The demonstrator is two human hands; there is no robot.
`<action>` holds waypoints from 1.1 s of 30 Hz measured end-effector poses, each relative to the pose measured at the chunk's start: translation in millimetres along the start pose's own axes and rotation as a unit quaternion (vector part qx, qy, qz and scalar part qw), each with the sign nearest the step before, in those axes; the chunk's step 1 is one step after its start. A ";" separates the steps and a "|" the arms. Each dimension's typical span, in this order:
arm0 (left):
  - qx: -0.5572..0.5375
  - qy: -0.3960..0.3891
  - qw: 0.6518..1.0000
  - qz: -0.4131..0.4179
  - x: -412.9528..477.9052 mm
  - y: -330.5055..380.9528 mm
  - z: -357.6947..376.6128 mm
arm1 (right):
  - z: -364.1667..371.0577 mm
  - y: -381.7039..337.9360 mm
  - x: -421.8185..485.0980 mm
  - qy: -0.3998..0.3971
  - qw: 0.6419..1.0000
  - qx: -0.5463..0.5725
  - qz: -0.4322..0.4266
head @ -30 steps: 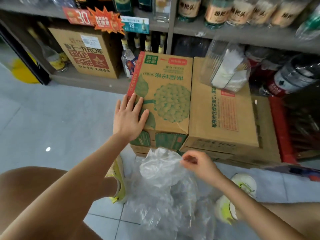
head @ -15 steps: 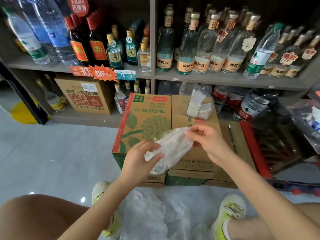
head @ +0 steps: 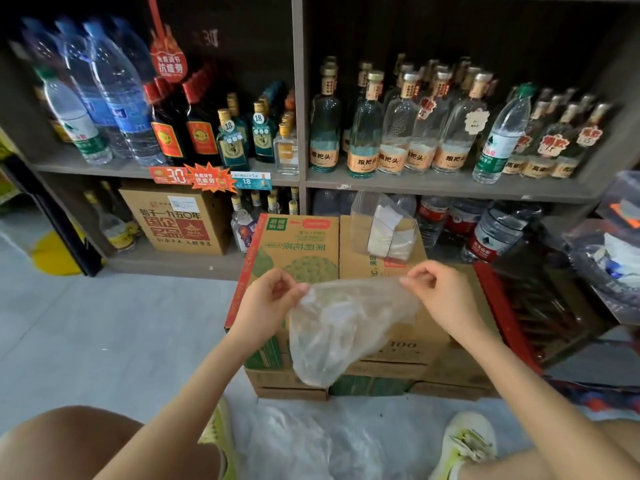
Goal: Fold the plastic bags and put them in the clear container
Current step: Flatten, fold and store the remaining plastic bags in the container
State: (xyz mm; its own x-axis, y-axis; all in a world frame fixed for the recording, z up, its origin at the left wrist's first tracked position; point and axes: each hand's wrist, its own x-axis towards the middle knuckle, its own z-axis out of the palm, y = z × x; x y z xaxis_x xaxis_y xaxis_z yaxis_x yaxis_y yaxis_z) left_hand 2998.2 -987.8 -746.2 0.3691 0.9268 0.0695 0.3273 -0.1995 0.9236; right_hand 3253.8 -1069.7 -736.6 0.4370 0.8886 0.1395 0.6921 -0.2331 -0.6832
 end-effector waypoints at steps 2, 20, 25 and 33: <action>0.005 -0.007 1.000 0.013 1.7 3.4 1.2 | -2.9 -3.4 -0.7 0.106 0.984 -0.135 -0.055; -0.033 0.149 0.988 -0.017 3.8 12.8 -18.1 | 21.0 -50.5 -18.6 -0.181 0.979 0.052 -0.079; -0.040 0.179 0.982 -0.042 1.3 5.3 -23.2 | 14.1 -44.3 -15.6 -0.088 0.984 0.142 -0.062; 0.051 0.187 0.981 -0.023 7.3 9.4 -20.9 | 12.5 -60.5 -17.1 -0.135 0.974 0.175 -0.056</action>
State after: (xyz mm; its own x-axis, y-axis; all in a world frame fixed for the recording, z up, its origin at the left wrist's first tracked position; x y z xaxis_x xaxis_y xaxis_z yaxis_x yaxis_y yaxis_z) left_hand 2985.8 -976.3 -729.1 0.0138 0.9835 0.1802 0.4275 -0.1688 0.8881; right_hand 3197.2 -1065.8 -706.6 0.1704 0.9831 0.0669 0.4678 -0.0209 -0.8836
